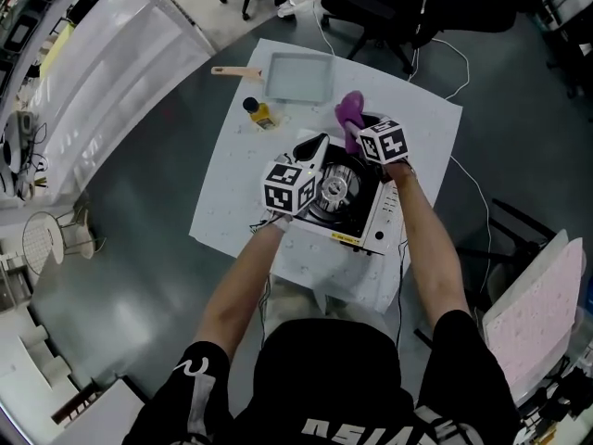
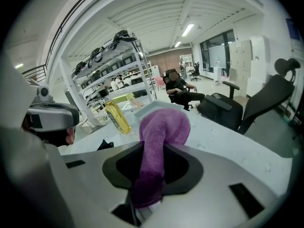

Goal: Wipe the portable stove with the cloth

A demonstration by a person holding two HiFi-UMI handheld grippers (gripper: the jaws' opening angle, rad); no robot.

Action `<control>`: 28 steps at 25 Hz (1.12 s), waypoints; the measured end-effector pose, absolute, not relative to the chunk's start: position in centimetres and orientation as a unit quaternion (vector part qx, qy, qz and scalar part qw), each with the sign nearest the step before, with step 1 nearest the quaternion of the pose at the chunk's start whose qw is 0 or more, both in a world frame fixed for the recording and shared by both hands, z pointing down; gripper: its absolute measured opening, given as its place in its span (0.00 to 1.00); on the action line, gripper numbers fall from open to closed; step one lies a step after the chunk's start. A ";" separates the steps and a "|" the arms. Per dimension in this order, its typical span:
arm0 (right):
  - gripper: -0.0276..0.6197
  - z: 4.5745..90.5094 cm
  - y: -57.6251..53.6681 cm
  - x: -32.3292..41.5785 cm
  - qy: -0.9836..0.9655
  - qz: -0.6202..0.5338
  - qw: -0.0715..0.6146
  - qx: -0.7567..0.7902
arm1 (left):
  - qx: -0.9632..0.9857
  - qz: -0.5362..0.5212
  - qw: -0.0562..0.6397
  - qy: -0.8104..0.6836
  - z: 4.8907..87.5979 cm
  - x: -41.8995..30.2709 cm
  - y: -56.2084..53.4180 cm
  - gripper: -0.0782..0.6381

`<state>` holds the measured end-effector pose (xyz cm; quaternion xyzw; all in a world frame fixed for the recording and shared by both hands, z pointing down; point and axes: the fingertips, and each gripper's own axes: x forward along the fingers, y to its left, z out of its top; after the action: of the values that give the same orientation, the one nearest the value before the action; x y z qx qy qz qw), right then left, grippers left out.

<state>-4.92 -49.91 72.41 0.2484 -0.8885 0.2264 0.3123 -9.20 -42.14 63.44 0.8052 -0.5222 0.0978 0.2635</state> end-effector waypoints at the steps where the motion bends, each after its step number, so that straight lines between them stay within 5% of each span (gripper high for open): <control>1: 0.19 72.4 -49.9 -4.3 -0.888 0.227 0.311 0.250 | 0.807 0.098 0.263 -0.520 63.4 -8.6 -42.1 0.12; 28: 0.19 71.9 -48.8 13.2 -0.853 0.250 0.293 0.351 | 0.840 0.116 0.242 -0.471 61.9 2.9 -40.6 0.12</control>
<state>13.19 -48.79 71.91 0.3511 -0.8534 0.2498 0.2933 2.89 -40.58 61.94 0.8405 -0.4707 0.1164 0.2419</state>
